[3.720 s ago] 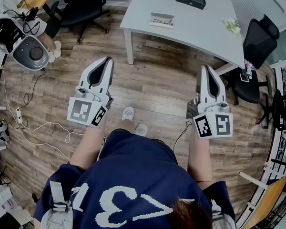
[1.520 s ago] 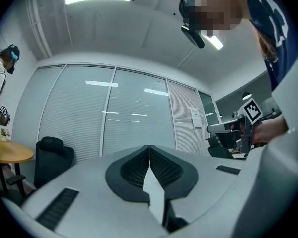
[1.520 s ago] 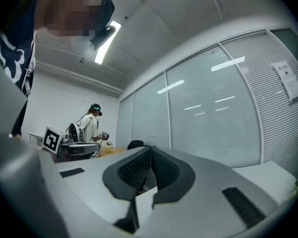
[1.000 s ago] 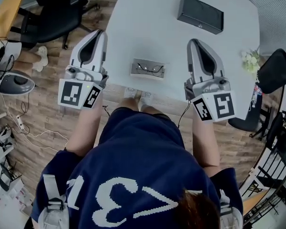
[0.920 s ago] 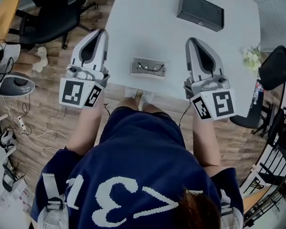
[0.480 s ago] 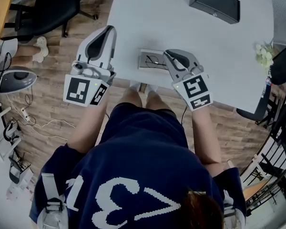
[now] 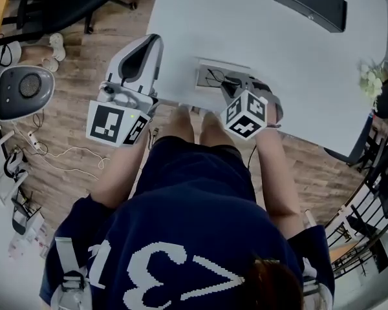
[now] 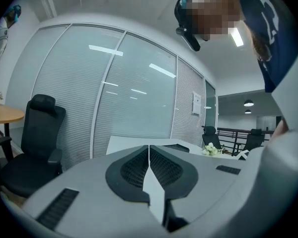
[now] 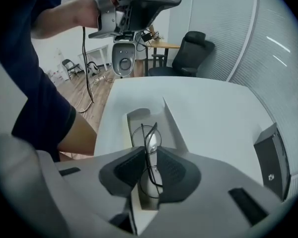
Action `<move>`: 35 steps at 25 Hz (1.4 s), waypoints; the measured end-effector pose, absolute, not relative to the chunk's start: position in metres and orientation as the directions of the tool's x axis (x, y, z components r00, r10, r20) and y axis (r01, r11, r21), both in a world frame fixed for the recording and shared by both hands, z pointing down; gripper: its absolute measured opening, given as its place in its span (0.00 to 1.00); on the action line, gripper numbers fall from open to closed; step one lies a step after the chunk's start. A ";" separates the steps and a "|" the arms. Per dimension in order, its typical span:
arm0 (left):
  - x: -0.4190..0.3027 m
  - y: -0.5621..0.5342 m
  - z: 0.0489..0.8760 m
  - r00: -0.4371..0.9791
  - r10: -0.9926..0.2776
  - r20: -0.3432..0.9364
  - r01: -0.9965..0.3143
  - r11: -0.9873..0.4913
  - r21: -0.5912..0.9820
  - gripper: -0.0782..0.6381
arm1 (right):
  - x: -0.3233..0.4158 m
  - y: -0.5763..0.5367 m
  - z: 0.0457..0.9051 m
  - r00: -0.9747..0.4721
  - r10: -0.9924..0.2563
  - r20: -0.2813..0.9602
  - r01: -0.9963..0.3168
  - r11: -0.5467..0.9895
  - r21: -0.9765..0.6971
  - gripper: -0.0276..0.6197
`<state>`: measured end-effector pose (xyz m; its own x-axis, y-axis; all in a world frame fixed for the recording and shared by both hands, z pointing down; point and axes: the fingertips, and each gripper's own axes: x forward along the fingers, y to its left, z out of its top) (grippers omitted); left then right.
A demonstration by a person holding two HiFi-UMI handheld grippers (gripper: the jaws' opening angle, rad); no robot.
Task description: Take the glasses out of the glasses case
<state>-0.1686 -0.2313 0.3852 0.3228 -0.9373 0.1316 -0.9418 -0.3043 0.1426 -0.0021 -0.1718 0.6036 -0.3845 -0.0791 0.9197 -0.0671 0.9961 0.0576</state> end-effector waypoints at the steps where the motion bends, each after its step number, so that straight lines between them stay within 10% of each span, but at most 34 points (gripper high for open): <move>1: -0.169 -0.231 0.386 0.322 -0.938 0.131 -0.942 -0.303 0.144 0.14 | -0.003 -0.172 0.607 -0.367 -0.073 0.927 -0.050 0.997 0.059 0.18; 16: -0.177 -0.232 0.361 0.288 -0.954 0.080 -0.953 -0.277 0.122 0.14 | -0.011 -0.176 0.561 -0.518 -0.042 0.854 -0.025 0.999 0.034 0.08; 24: -0.169 -0.244 0.304 0.284 -0.958 -0.048 -0.956 -0.287 0.058 0.14 | -0.024 -0.238 0.420 -0.819 -0.291 0.494 -0.329 0.944 0.010 0.08; 35: -0.165 -0.248 0.224 0.273 -0.941 -0.202 -0.962 -0.270 -0.043 0.14 | 0.006 -0.279 0.273 -0.794 -0.606 0.053 -0.604 0.795 0.045 0.08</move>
